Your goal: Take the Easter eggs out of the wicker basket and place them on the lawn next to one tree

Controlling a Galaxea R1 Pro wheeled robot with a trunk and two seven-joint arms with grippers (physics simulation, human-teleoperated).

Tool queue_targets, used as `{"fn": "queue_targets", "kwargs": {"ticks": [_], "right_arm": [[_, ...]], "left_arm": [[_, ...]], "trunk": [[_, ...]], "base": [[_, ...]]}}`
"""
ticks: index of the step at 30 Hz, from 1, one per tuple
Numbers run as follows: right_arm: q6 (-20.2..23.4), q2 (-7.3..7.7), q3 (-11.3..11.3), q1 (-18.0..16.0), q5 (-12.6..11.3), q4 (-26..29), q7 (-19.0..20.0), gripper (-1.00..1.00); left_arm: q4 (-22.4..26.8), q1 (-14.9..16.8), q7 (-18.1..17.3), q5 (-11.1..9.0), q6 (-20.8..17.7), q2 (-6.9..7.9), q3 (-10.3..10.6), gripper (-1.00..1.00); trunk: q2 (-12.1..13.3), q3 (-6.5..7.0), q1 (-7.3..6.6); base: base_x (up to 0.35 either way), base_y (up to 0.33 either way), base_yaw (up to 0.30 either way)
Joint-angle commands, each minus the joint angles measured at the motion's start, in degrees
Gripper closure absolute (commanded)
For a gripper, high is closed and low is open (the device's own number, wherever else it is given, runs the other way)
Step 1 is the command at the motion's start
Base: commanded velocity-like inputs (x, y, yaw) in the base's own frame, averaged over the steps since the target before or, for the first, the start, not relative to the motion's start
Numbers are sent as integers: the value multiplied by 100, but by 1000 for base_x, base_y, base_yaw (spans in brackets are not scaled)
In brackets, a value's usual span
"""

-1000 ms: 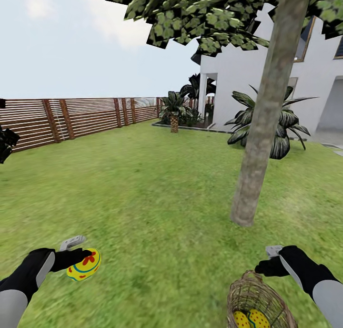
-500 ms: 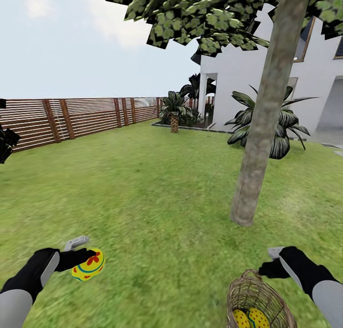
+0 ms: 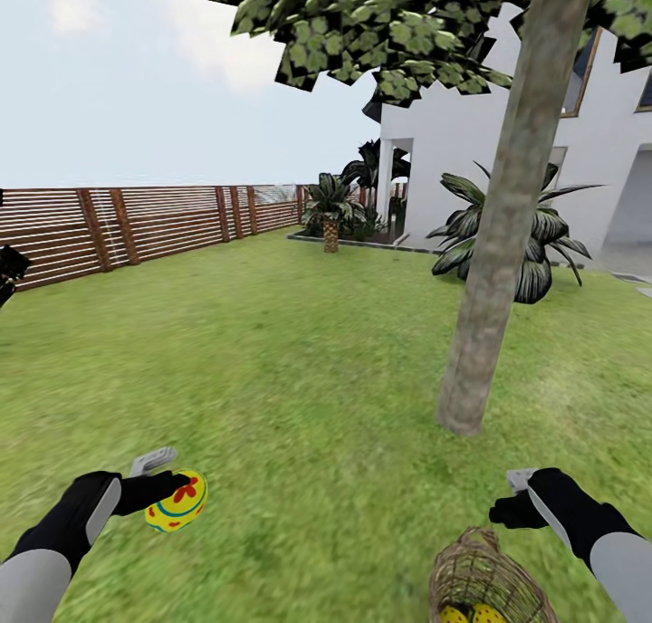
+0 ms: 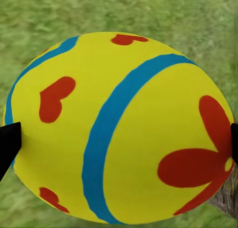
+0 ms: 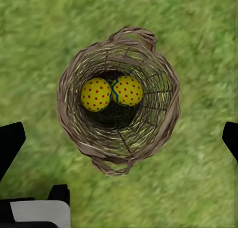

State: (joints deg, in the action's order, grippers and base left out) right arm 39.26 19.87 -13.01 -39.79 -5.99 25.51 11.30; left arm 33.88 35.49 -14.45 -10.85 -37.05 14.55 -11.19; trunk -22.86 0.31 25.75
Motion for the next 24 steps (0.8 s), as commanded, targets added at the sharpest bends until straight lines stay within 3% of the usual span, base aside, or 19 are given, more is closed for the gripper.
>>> {"fn": "queue_targets", "kwargs": {"ticks": [1,10,24], "right_arm": [[23,8,-44,-2,-54,6,-13,-100],[20,0,-51,-2,-60,6,-13,-100],[20,6,-42,-2,-68,6,-17,-100]], "left_arm": [[5,2,-14,-13,-39,-6,-23,100],[13,2,-30,-31,-13,-5,-33,100],[5,2,-14,-22,119,-3,-50,100]], "trunk": [[-6,-3,3],[-6,-3,3],[-567,-254,311]], "base": [[62,-35,0],[7,-4,0],[0,0,0]]}}
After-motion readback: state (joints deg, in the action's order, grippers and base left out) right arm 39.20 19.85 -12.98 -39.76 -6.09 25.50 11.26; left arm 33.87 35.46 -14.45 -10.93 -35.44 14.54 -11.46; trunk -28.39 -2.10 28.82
